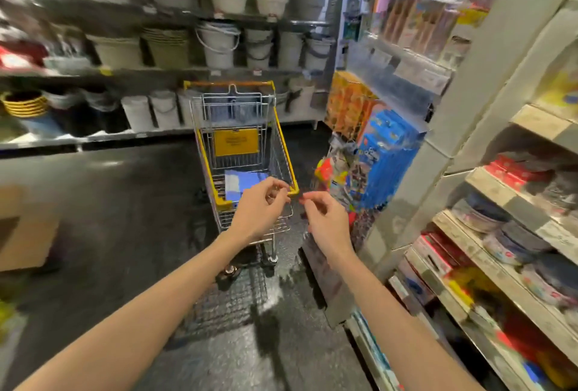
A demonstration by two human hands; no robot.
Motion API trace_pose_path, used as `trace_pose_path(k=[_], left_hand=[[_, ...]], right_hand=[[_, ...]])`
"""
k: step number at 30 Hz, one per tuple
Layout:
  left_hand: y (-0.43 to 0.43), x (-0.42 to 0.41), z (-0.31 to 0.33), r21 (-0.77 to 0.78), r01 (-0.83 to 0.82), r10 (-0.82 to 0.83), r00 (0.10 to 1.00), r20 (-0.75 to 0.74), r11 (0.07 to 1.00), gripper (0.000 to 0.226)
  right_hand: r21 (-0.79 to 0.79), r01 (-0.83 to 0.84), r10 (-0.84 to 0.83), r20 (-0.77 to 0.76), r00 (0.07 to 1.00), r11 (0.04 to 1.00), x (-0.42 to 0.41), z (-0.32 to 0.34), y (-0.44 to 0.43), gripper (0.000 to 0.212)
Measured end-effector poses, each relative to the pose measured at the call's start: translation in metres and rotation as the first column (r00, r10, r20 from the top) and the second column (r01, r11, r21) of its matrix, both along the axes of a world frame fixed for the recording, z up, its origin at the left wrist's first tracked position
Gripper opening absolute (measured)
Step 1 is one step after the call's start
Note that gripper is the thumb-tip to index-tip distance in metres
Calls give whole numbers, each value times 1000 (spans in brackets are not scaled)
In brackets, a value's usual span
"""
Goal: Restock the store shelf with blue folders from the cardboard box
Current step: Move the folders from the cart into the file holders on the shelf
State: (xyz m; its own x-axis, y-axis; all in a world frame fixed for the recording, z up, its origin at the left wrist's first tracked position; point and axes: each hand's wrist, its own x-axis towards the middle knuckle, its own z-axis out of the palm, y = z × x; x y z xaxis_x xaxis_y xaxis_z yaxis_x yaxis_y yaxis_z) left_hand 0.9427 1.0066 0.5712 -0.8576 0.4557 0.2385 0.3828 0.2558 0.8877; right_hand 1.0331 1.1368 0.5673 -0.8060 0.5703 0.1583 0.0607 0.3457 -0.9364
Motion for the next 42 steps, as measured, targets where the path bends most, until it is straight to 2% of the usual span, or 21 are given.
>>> trace_pose_path(k=[9, 14, 19, 23, 30, 36, 42], left_hand=[[-55, -146, -59, -121, -37, 49, 994, 96, 992, 6], [-60, -206, -101, -136, -67, 98, 967, 236, 988, 10], [-42, -264, -134, -179, -42, 98, 943, 318, 983, 10], [-10, -324, -153, -271, -18, 110, 937, 330, 962, 8], [49, -431, -165, -445, 28, 159, 912, 377, 895, 16], [77, -494, -193, -492, 44, 213, 866, 453, 869, 9], [87, -558, -240, -546, 42, 271, 835, 480, 837, 28]], right_hand=[[-69, -20, 33, 194, 980, 997, -161, -66, -37, 17], [-106, -65, 97, 332, 938, 992, -222, -107, -38, 20], [-90, -68, 99, 407, 908, 994, -286, -142, -13, 19], [-66, -126, 142, 457, 878, 990, -353, -170, 16, 16], [-139, -144, 197, 558, 806, 980, -469, -200, 70, 18], [-227, -138, 250, 603, 758, 964, -534, -224, 88, 13], [-261, -42, 206, 640, 741, 964, -582, -251, 99, 17]])
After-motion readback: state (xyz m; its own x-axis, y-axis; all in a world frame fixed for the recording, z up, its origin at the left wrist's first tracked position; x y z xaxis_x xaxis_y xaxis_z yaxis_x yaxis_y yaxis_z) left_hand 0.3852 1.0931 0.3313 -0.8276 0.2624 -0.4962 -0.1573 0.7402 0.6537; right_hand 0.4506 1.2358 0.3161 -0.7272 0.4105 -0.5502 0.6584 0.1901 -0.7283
